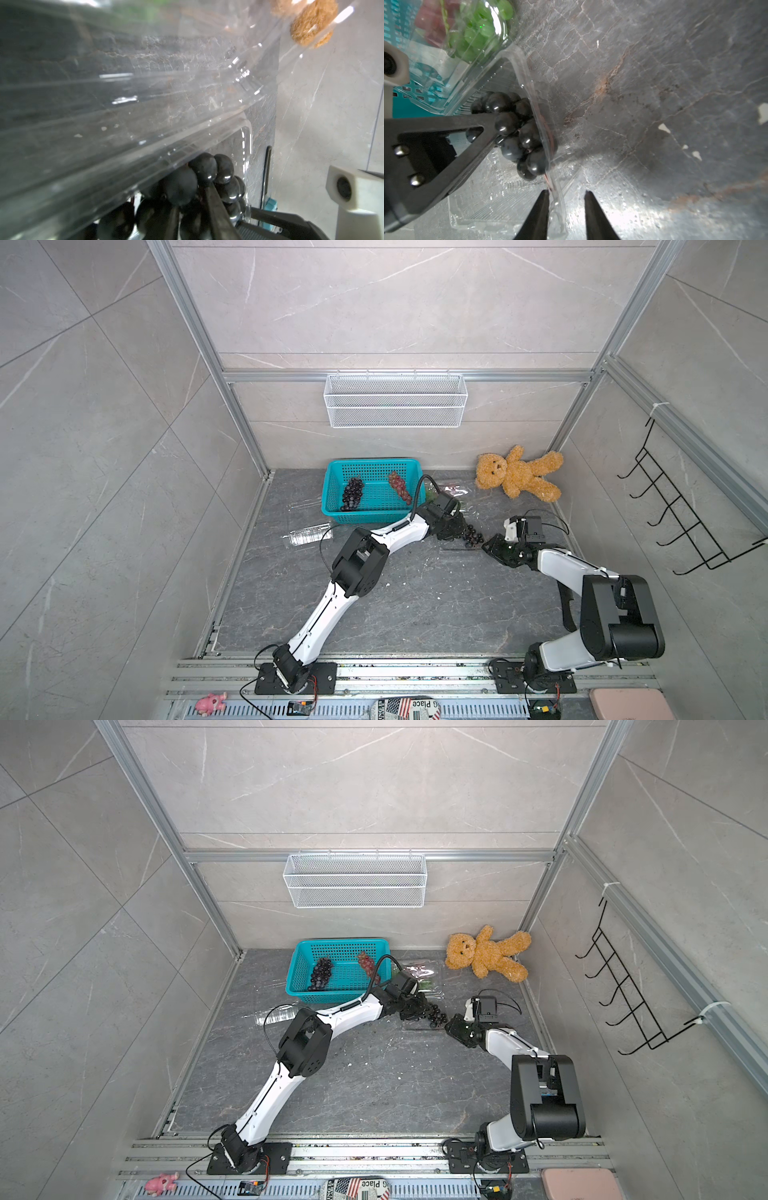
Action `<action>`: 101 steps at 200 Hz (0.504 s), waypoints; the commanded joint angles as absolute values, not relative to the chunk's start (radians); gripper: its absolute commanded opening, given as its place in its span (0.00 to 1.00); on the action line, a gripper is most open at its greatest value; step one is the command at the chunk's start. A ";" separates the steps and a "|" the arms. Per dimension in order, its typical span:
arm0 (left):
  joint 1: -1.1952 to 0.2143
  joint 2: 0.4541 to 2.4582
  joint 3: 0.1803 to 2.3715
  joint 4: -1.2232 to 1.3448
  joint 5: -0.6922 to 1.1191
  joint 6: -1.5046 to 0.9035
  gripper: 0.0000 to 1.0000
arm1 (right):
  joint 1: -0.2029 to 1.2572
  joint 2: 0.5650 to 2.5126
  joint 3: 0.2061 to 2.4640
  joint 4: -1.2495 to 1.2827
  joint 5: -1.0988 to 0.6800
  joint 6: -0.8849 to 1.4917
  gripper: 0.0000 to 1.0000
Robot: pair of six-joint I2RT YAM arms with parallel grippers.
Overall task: Pack grapes into containers
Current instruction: Place the grape into the packing box.
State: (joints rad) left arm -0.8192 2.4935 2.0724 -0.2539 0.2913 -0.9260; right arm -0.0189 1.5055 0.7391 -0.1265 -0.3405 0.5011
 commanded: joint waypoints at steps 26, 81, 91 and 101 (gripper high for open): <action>-0.810 2.429 2.059 -0.273 0.279 -0.917 0.43 | -0.014 1.500 0.764 -0.202 -0.314 0.485 0.39; -0.818 2.367 2.070 -0.348 0.258 -0.875 0.81 | -0.011 1.501 0.790 -0.204 -0.326 0.492 0.47; -0.818 2.359 2.068 -0.360 0.254 -0.870 0.87 | -0.010 1.502 0.794 -0.205 -0.327 0.494 0.48; -0.818 2.350 2.064 -0.363 0.255 -0.868 0.92 | -0.011 1.506 0.800 -0.203 -0.327 0.493 0.49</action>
State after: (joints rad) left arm -0.8204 2.4393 2.0686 -0.3202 0.2852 -0.9001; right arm -0.0170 1.5055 0.7692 -0.1715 -0.3332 0.5014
